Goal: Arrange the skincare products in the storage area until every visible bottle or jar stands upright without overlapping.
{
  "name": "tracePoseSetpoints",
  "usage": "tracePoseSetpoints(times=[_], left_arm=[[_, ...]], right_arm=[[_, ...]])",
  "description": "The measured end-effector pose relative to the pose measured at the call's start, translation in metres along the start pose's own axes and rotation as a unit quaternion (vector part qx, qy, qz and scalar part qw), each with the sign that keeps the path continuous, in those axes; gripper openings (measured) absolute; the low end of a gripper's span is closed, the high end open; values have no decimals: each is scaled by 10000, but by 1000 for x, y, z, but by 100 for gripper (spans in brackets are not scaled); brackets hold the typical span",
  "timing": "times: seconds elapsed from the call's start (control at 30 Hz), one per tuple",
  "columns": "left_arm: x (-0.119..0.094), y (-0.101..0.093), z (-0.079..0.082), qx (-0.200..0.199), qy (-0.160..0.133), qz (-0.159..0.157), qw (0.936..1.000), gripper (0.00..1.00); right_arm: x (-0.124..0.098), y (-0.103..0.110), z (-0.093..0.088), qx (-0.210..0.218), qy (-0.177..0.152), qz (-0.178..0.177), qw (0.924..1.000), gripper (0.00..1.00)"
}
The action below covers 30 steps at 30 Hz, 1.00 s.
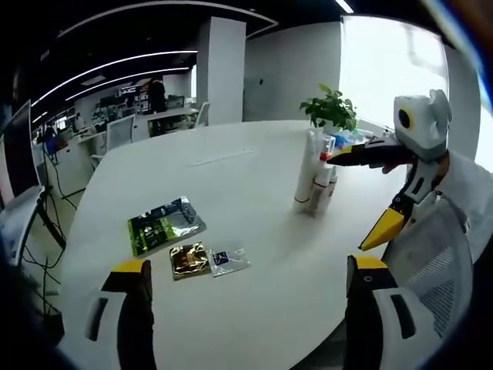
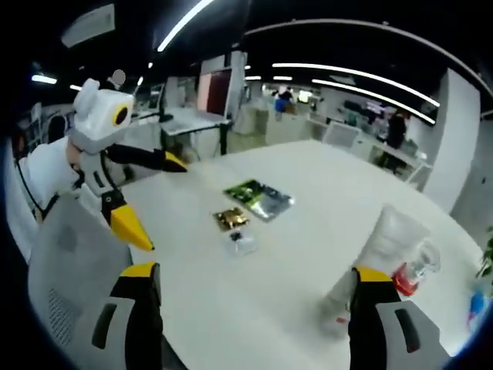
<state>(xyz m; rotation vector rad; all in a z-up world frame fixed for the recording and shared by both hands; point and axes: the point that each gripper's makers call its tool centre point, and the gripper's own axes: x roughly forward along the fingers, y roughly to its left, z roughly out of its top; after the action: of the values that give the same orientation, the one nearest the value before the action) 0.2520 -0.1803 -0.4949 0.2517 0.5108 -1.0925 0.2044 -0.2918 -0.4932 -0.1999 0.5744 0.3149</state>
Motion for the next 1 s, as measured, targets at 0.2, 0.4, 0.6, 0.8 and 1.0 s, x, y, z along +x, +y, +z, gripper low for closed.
tracePoseSetpoints(times=[0.2,0.4,0.6,0.8,1.0], left_arm=[[-1,2,-2,-182,-82,-91,9998,99],[-1,0,-3,-195,-75,-97,9997,99],[1,9,-11,-303,-3,-85,9995,99],[-3,18,-3,-610,-326,32,9976,99],[-4,29,-16,-591,-126,143,9981,99]], right_arm=[[21,3,-5,-96,180,243,9995,99],[37,6,-8,-195,317,369,9986,95],[54,5,-1,-294,306,426,9982,90],[71,-2,5,-402,274,421,9979,81],[95,1,13,-665,247,534,9960,74]])
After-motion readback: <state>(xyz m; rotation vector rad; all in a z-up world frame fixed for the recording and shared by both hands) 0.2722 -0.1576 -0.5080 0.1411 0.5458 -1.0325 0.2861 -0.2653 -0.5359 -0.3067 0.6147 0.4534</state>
